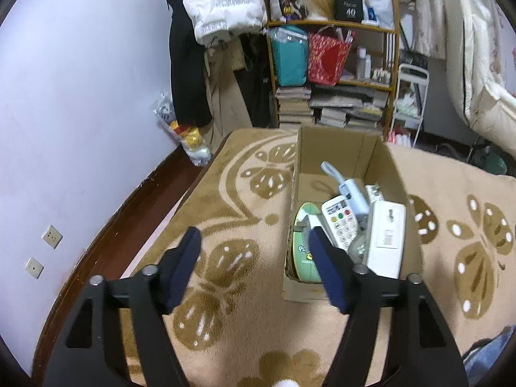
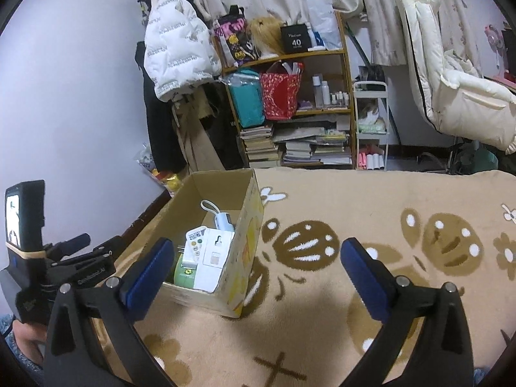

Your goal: Organize rigid objects

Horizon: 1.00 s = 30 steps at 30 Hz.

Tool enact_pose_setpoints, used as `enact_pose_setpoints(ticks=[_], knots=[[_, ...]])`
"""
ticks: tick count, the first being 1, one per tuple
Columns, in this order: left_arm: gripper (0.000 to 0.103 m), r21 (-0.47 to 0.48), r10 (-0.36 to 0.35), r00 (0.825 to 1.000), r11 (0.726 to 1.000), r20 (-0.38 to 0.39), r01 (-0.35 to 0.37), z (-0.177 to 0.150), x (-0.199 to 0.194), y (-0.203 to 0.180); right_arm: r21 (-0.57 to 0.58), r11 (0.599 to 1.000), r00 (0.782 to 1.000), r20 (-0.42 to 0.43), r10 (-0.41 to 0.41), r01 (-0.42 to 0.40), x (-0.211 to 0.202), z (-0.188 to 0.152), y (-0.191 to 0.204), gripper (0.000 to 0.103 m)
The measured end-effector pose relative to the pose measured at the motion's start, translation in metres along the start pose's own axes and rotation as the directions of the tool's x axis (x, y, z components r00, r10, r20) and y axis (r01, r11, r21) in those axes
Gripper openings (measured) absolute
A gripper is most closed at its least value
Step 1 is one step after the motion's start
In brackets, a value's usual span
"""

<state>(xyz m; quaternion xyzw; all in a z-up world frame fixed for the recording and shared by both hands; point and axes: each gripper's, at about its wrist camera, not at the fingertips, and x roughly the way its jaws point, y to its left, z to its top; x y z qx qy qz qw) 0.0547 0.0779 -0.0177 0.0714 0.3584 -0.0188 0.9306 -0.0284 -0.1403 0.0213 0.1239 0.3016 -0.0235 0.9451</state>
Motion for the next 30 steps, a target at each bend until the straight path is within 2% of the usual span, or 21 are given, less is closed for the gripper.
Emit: enact_pose_setpoints(ticks=[6,8,10,14,18,22,26,30], knots=[[0.087,-0.004,-0.021,0.998,1.000,0.057,0.021,-0.013,-0.030,0.003,-0.033,0.999,0.999,0.052,0.012,-0.010,-0.024,0.001,0.004,0.103],[0.098,0.001,-0.020,0.997,1.000,0.078,0.020,-0.015,-0.040,0.004,-0.025,1.000,0.997,0.071,0.018,-0.016,-0.031,0.001,0.002,0.103],[0.102,0.004,-0.008,0.993,1.000,0.115,0.008,-0.015,-0.054,0.003,-0.017,1.000,0.997,0.073,0.013,-0.012,-0.036,0.001,0.001,0.103],[0.103,-0.004,-0.016,0.986,1.000,0.164,0.016,-0.016,-0.076,0.005,-0.034,0.999,0.995,0.096,0.000,0.004,-0.049,0.000,0.002,0.103],[0.103,-0.039,-0.042,0.983,0.998,0.177,0.049,-0.019,-0.089,0.008,-0.025,0.999,0.992,0.125,0.023,-0.020,-0.060,-0.001,0.000,0.103],[0.103,-0.015,-0.025,0.974,0.999,0.227,0.029,-0.022,-0.100,0.004,-0.022,0.999,0.989,0.144,0.043,-0.041,-0.066,-0.003,-0.001,0.103],[0.103,0.013,-0.030,0.974,1.000,0.226,0.028,-0.022,-0.100,-0.001,-0.020,0.996,0.984,0.152,0.092,-0.090,-0.068,-0.008,-0.005,0.103],[0.103,0.013,-0.015,0.968,1.000,0.249,0.012,-0.025,-0.104,-0.002,-0.005,0.998,0.990,0.129,0.063,-0.063,-0.063,-0.013,-0.010,0.103]])
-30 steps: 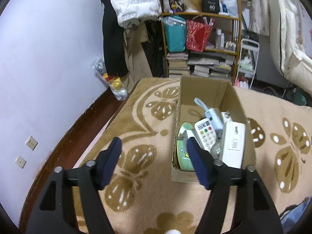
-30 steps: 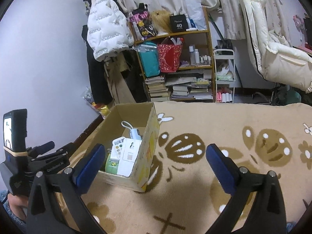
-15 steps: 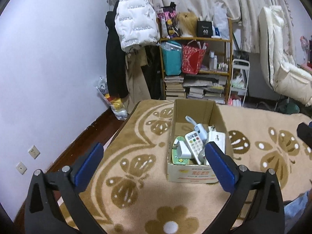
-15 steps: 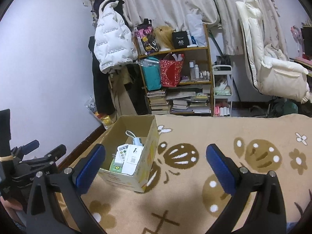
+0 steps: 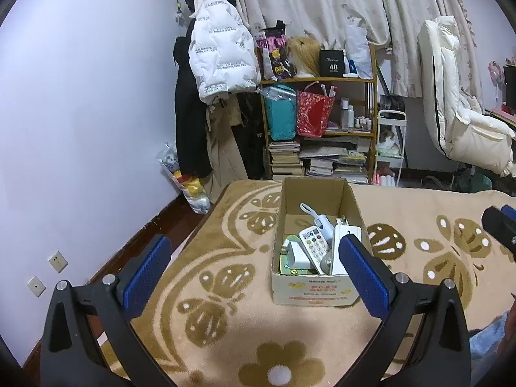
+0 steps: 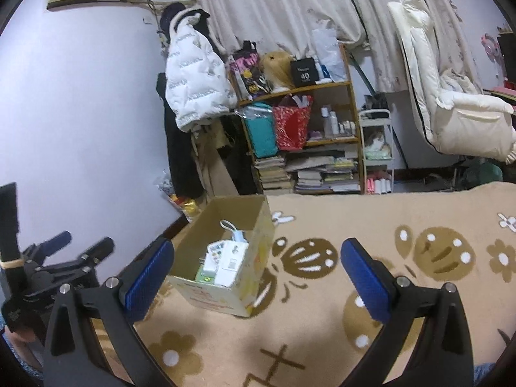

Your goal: Organize rigid objects

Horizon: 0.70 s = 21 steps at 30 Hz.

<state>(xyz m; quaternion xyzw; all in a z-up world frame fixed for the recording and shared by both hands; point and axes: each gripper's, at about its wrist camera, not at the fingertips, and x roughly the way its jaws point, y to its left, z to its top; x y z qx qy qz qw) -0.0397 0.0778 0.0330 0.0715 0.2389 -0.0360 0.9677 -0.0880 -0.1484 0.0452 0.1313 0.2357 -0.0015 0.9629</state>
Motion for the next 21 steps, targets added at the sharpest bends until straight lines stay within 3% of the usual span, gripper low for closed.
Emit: enact_pose_setpoints(ticks=[10,21], knots=[[0.103,-0.002,-0.029,0.999,1.000,0.040,0.030,-0.004,-0.003,0.001,-0.030,0.999,1.000,-0.015,-0.011,0.010,0.009,-0.005,0.003,0.103],[0.103,-0.016,-0.021,1.000,1.000,0.012,0.021,-0.006,0.010,0.005,-0.052,0.998,0.999,-0.037,-0.027,0.025,0.022,-0.007,0.005,0.103]])
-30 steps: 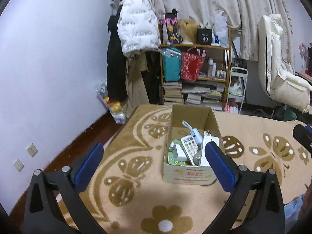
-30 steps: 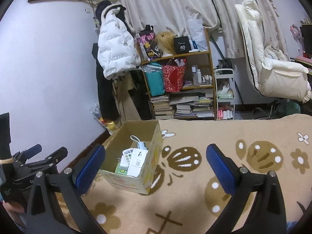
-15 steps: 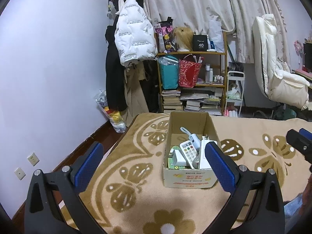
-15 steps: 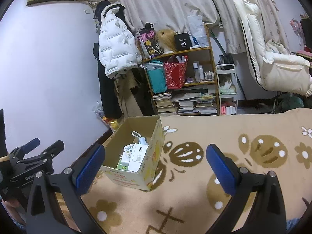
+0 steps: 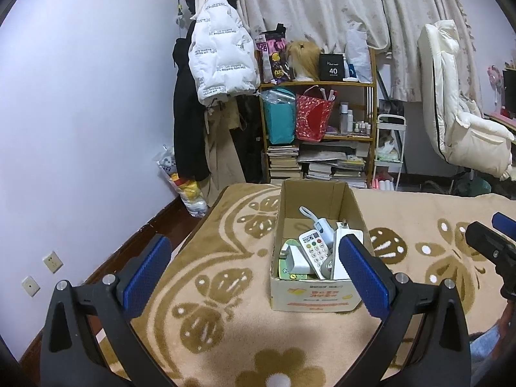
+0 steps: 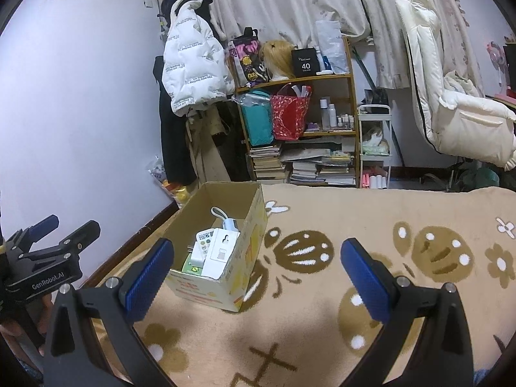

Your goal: Organize rigid objects

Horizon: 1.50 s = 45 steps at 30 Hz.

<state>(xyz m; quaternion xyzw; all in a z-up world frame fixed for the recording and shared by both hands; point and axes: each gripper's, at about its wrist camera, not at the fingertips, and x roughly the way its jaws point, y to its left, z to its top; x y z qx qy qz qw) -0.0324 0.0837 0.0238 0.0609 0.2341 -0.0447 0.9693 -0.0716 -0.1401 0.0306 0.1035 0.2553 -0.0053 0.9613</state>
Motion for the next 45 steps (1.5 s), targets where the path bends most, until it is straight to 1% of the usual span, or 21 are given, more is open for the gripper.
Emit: enact_pose_setpoints(ticks=[3,9,37,45], knots=[[0.103,0.005,-0.005,1.000,1.000,0.014,0.005,-0.001,0.000,-0.001,0.003,1.000,1.000,-0.001,-0.002,0.002,0.001,0.000,0.002,0.103],[0.103,0.012,0.005,0.999,1.000,0.038,-0.006,-0.002,-0.003,-0.006,0.003,1.000,1.000,-0.001,-0.002,0.002,0.000,0.000,0.002,0.103],[0.103,0.026,0.002,0.999,1.000,0.036,-0.003,0.000,-0.006,-0.005,-0.001,1.000,1.000,-0.004,-0.004,0.004,0.002,0.000,-0.007,0.103],[0.103,0.031,-0.016,0.999,0.999,0.033,0.015,0.000,-0.005,-0.009,-0.002,1.000,1.000,-0.002,-0.011,0.011,0.001,-0.001,-0.017,0.103]])
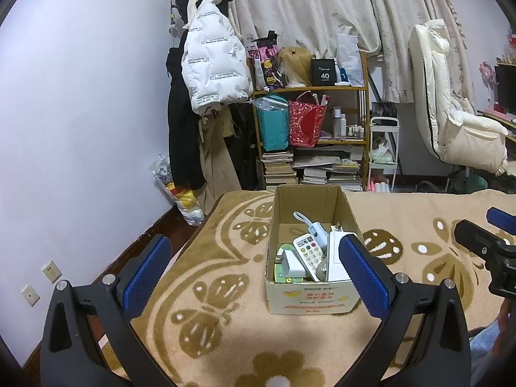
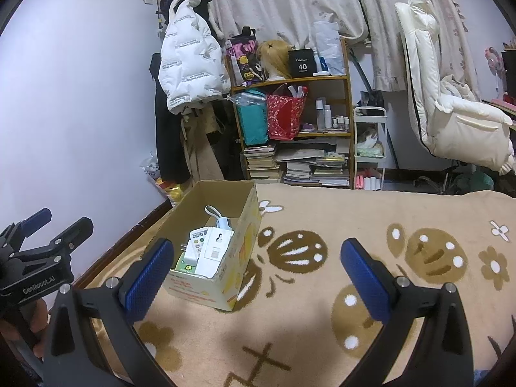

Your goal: Organize rigid objects

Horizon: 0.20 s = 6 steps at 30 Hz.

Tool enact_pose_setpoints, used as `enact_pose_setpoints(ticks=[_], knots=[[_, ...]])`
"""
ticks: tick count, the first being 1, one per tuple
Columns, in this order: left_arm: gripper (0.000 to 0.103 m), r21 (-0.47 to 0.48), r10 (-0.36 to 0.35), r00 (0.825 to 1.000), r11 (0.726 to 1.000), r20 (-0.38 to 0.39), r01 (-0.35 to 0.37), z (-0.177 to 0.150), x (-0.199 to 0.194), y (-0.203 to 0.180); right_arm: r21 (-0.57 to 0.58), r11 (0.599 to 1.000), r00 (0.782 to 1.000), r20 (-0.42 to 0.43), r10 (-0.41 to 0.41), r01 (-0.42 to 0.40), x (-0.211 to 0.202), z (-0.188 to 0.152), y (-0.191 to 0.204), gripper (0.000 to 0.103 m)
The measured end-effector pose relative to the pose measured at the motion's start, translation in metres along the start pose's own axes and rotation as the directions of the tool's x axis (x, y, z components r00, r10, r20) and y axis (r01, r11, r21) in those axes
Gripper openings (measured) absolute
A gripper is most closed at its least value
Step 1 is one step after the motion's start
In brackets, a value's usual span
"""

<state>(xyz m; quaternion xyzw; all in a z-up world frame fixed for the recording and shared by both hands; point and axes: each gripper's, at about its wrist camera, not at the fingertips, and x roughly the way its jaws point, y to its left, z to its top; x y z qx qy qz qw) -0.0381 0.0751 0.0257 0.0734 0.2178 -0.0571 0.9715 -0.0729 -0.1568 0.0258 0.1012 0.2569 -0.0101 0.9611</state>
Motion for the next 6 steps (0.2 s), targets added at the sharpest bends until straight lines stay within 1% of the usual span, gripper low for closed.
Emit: enact_pose_setpoints(ticks=[6], knots=[[0.103,0.002,0.004,1.000,1.000,0.003,-0.004,-0.0006,-0.0012,0.0000,-0.003,1.000,1.000,0.000,0.003,-0.003,-0.0006,0.0004,-0.0037,0.103]])
